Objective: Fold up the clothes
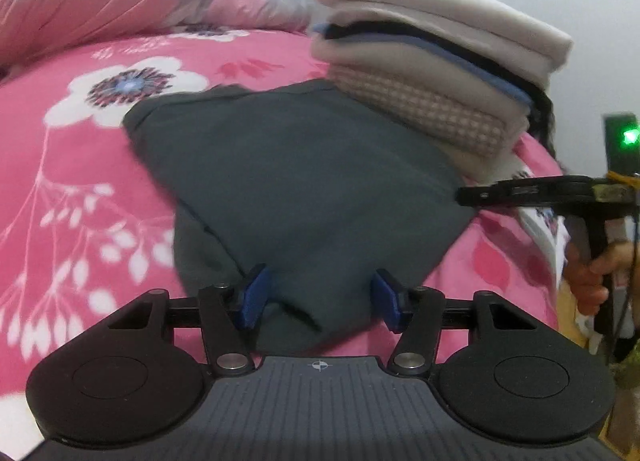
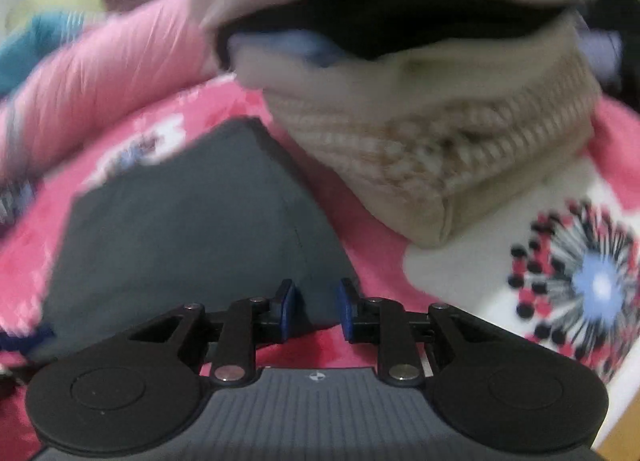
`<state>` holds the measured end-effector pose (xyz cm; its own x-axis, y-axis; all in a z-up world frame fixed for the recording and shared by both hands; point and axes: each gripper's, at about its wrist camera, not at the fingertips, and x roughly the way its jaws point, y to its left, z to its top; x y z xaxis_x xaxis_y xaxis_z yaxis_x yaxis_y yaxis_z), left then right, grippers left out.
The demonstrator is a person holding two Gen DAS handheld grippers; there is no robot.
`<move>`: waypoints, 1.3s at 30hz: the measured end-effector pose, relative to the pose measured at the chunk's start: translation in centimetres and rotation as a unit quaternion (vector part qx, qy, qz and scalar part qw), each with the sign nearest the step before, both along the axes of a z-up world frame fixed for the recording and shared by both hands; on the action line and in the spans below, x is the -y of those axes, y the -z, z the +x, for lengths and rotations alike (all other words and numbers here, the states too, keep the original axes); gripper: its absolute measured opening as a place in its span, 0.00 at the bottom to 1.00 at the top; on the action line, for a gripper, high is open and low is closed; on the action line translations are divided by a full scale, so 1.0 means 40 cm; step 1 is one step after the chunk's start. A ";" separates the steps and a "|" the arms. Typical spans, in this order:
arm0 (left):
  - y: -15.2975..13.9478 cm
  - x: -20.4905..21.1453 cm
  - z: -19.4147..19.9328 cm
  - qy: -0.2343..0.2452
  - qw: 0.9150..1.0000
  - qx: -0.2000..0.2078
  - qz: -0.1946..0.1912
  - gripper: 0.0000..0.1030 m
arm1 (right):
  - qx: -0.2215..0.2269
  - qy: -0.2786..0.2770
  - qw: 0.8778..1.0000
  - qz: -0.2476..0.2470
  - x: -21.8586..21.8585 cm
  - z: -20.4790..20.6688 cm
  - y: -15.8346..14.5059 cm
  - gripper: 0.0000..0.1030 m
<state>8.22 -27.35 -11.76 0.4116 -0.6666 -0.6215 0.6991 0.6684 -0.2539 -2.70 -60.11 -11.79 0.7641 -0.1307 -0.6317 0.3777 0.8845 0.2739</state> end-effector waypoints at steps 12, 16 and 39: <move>-0.002 -0.066 -0.038 -0.055 0.996 -0.048 -0.058 0.60 | 0.008 0.007 1.000 0.012 -0.005 -0.052 0.005 0.24; -0.038 -0.108 -0.068 -0.076 0.993 -0.042 -0.085 0.68 | 0.031 -0.001 1.000 -0.007 -0.053 -0.100 -0.061 0.46; -0.178 -0.256 -0.275 -0.163 0.986 0.038 -0.001 1.00 | 0.059 -0.037 0.995 -0.075 -0.425 -0.302 -0.197 0.99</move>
